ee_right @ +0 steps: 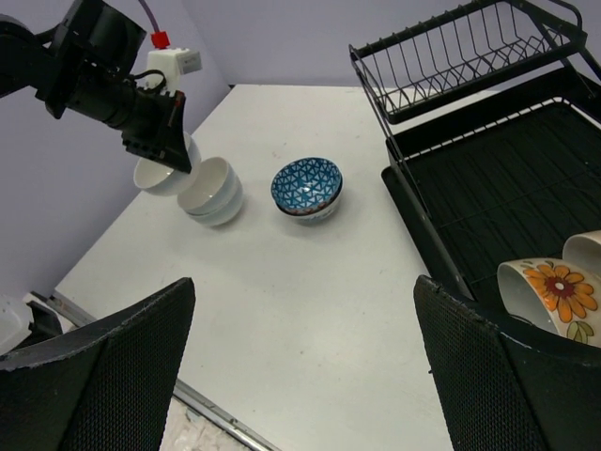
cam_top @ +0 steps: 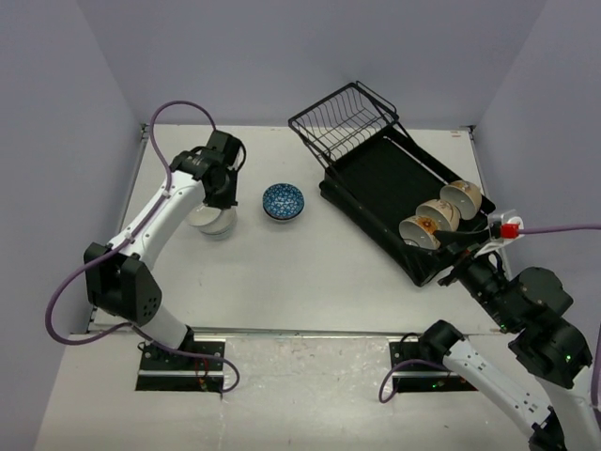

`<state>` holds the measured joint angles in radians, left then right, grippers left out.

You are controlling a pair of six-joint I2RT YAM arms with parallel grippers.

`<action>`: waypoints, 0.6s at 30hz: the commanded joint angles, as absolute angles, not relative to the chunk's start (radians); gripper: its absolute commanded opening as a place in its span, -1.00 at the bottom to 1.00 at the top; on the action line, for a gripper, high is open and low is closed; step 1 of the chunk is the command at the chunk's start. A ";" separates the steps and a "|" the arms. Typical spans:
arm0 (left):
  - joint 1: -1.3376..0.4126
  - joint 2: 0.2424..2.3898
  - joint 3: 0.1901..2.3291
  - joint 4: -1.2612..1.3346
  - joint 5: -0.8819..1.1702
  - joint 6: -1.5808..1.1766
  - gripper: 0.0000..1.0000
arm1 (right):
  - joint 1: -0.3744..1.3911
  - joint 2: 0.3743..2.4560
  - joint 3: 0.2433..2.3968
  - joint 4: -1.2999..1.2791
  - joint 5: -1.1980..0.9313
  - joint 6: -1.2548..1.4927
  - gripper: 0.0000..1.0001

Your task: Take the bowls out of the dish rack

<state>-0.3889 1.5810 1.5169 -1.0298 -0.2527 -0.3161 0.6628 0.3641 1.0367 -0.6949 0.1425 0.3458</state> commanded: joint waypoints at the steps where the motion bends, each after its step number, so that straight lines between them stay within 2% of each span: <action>1: -0.327 1.534 1.454 -0.920 -0.169 -0.239 -1.00 | 0.670 0.377 1.032 -0.672 0.112 0.322 0.98; 18: -0.314 1.644 1.410 -0.842 -0.129 -0.221 -1.00 | 0.670 0.391 1.012 -0.650 0.078 0.325 0.98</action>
